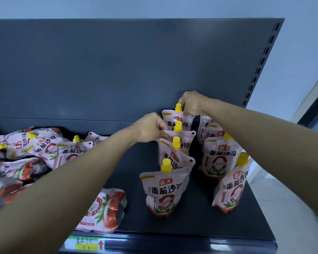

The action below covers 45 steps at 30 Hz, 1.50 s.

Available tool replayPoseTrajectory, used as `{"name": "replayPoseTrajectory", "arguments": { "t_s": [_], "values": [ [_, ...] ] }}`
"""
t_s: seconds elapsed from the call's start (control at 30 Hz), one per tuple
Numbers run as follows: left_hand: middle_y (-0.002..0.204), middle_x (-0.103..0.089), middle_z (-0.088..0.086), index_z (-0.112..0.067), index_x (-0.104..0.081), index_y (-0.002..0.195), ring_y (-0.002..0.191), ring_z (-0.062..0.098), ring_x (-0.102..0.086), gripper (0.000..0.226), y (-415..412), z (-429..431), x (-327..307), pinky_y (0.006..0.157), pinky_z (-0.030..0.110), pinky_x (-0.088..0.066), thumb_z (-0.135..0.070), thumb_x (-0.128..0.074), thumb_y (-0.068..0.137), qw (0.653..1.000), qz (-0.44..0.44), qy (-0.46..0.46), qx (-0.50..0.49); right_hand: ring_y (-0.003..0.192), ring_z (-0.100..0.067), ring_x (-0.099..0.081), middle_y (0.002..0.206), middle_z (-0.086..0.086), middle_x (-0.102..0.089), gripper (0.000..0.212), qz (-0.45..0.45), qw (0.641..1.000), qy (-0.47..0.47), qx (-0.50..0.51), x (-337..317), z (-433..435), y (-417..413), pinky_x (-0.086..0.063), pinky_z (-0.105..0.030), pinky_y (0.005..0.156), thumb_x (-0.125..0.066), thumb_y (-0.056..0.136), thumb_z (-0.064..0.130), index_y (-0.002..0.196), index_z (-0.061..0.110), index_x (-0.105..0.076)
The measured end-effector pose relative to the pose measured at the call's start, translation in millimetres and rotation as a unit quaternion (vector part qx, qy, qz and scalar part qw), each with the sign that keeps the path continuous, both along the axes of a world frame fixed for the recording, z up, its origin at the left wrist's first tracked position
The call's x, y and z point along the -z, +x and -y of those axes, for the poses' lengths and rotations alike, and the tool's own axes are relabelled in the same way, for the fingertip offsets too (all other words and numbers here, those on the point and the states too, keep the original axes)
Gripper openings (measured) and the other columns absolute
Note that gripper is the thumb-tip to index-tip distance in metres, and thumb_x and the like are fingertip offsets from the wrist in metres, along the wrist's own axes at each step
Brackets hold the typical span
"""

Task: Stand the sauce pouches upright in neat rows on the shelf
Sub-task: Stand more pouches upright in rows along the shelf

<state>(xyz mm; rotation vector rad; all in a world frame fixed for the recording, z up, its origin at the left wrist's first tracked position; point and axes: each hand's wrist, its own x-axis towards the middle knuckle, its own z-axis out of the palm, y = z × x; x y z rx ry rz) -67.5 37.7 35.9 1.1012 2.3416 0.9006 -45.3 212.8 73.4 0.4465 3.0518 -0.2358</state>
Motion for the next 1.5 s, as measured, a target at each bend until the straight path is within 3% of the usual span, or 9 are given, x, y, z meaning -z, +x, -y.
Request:
{"name": "replayPoseTrajectory", "arguments": {
  "t_s": [0.1, 0.17, 0.27, 0.37, 0.53, 0.8, 0.93, 1.27, 1.5],
  "values": [
    [0.064, -0.065, -0.006, -0.002, -0.072, 0.087, 0.053, -0.006, -0.059, 0.013, 4.5, 4.8, -4.9, 0.058, 0.009, -0.050, -0.005, -0.059, 0.087, 0.999, 0.045, 0.017, 0.009, 0.073, -0.023, -0.045, 0.081, -0.015, -0.051, 0.010, 0.004, 1.000, 0.012, 0.008, -3.4, 3.2, 4.8, -0.036, -0.027, 0.059, -0.054, 0.080, -0.008, 0.076, 0.000, -0.057],
    [0.077, -0.066, 0.000, 0.000, -0.069, 0.099, 0.065, 0.000, -0.061, 0.017, 8.6, 10.3, -9.9, 0.064, 0.008, -0.050, -0.006, -0.057, 0.089, 0.998, 0.061, 0.027, 0.013, 0.078, -0.032, -0.057, 0.087, -0.022, -0.060, 0.015, -0.005, 1.000, 0.013, -0.001, -7.3, 4.4, 6.3, -0.047, -0.031, 0.064, -0.052, 0.080, -0.008, 0.090, -0.008, -0.063],
    [0.087, -0.063, 0.005, 0.003, -0.065, 0.106, 0.073, 0.007, -0.058, 0.020, 13.5, 18.2, -19.9, 0.060, 0.001, -0.046, -0.004, -0.053, 0.091, 0.998, 0.043, 0.050, 0.002, 0.112, -0.038, -0.061, 0.116, -0.022, -0.066, 0.031, -0.022, 1.000, 0.018, -0.009, -16.4, 8.6, 10.0, -0.054, -0.044, 0.091, -0.051, 0.082, -0.006, 0.110, -0.005, -0.066],
    [0.086, -0.063, 0.005, 0.001, -0.065, 0.108, 0.081, 0.014, -0.057, 0.021, 14.0, 25.1, -26.4, 0.061, 0.001, -0.043, -0.003, -0.054, 0.091, 0.998, 0.001, 0.059, -0.036, 0.113, -0.037, -0.060, 0.118, -0.020, -0.066, 0.030, -0.050, 0.998, 0.023, -0.021, -27.3, 16.9, 12.1, -0.053, -0.045, 0.094, -0.054, 0.082, -0.003, 0.109, -0.003, -0.067],
    [0.097, -0.067, 0.000, -0.013, -0.068, 0.098, 0.096, 0.013, -0.061, 0.014, 10.0, 40.9, -32.6, 0.086, 0.020, -0.042, -0.010, -0.059, 0.088, 0.984, -0.102, 0.082, -0.123, 0.107, -0.038, -0.063, 0.113, -0.020, -0.067, 0.029, -0.107, 0.993, 0.027, -0.043, -45.4, 41.5, 13.6, -0.054, -0.046, 0.090, -0.058, 0.081, 0.003, 0.108, -0.001, -0.066],
    [0.097, -0.069, 0.005, -0.011, -0.066, 0.105, 0.090, 0.017, -0.063, 0.021, 25.1, 90.5, -51.3, 0.087, 0.026, -0.048, -0.008, -0.059, 0.085, 0.934, -0.218, 0.143, -0.242, 0.111, -0.040, -0.058, 0.117, -0.019, -0.063, 0.034, -0.150, 0.972, 0.054, -0.170, -55.7, 106.2, 8.5, -0.052, -0.049, 0.091, -0.059, 0.081, 0.006, 0.114, 0.002, -0.061],
    [0.089, -0.064, 0.000, -0.012, -0.066, 0.106, 0.082, 0.016, -0.059, 0.023, 34.7, 130.9, -51.4, 0.077, 0.020, -0.043, -0.010, -0.060, 0.084, 0.905, -0.259, 0.120, -0.314, 0.109, -0.037, -0.057, 0.120, -0.014, -0.062, 0.030, -0.146, 0.959, 0.055, -0.236, -51.5, 143.6, 2.9, -0.051, -0.045, 0.091, -0.058, 0.084, 0.009, 0.114, 0.008, -0.062],
    [0.095, -0.066, 0.008, -0.009, -0.066, 0.103, 0.083, 0.022, -0.059, 0.024, 54.5, 227.6, -12.9, 0.074, 0.027, -0.046, -0.013, -0.066, 0.080, 0.869, -0.229, 0.002, -0.439, 0.116, -0.038, -0.058, 0.125, -0.021, -0.060, 0.038, -0.089, 0.938, 0.065, -0.330, -27.2, 217.0, -1.6, -0.050, -0.050, 0.095, -0.060, 0.083, 0.007, 0.120, 0.000, -0.058],
    [0.104, -0.065, 0.008, -0.010, -0.063, 0.109, 0.086, 0.022, -0.059, 0.028, 62.5, 285.9, 15.0, 0.078, 0.034, -0.052, -0.018, -0.065, 0.083, 0.868, -0.197, -0.027, -0.455, 0.101, -0.035, -0.063, 0.117, -0.016, -0.063, 0.030, -0.054, 0.927, 0.088, -0.359, -10.1, 269.9, -4.6, -0.054, -0.041, 0.084, -0.058, 0.087, 0.009, 0.117, 0.006, -0.062]
  ]
}}
